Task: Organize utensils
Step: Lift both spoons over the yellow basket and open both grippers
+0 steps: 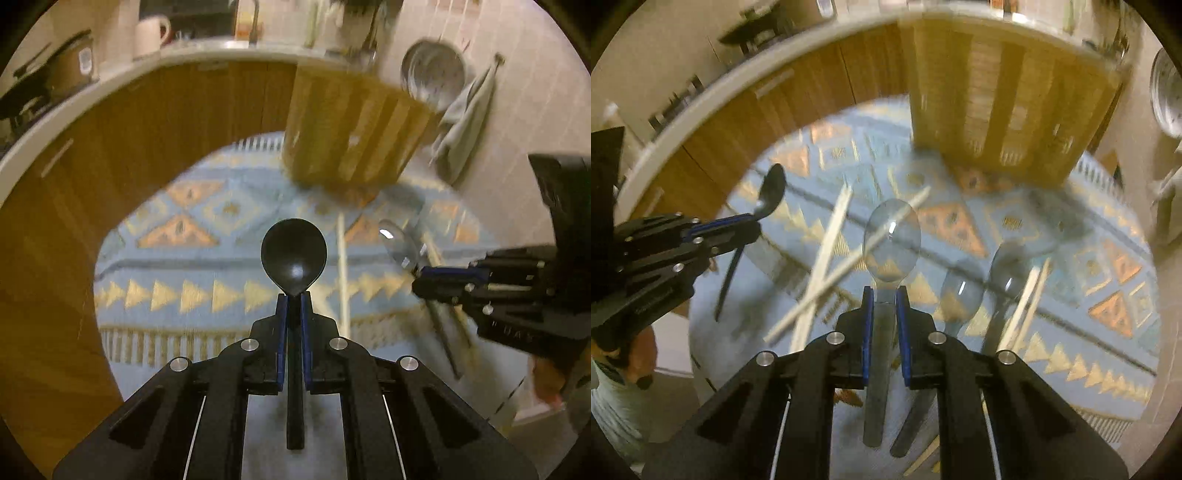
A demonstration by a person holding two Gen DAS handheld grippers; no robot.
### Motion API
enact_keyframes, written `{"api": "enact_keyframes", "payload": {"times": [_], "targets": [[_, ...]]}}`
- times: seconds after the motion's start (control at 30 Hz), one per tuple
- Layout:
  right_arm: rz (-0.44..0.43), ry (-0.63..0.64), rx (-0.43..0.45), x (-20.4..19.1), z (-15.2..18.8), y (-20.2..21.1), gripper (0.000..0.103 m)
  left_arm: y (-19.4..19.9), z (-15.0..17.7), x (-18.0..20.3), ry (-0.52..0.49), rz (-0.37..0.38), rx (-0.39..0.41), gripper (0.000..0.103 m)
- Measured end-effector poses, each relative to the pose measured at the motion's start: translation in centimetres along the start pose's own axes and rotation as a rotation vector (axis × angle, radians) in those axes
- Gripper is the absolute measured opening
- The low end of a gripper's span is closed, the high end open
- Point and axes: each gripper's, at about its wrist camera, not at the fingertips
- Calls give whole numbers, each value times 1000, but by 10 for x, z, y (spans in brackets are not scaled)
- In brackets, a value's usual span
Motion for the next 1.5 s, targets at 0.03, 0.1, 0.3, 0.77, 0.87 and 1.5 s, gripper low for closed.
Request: {"api": "enact_keyframes", "payload": {"times": [0.03, 0.1, 0.3, 0.77, 0.87, 1.5], "targets": [[4, 1, 40, 1, -2, 10, 10, 5, -4, 5, 3, 10, 27, 4], [26, 12, 134, 4, -7, 33, 10, 18, -16, 14, 7, 53, 106, 5], [173, 24, 351, 24, -34, 84, 10, 38, -63, 43, 13, 131, 328, 4], [434, -100, 712, 117, -94, 131, 10, 9, -168, 85, 7, 267, 646, 5], [489, -121, 767, 134, -100, 125, 10, -9, -180, 82, 16, 284, 651, 5], [493, -139, 769, 182, -104, 37, 10, -76, -178, 61, 18, 248, 626, 5]]}}
Point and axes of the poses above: each gripper's, at about its wrist camera, not at the fingertips, and y roughly against the way its jaws point, x to its right, z to its underside, and after that the axes turned 13 degrees about y, right-handed
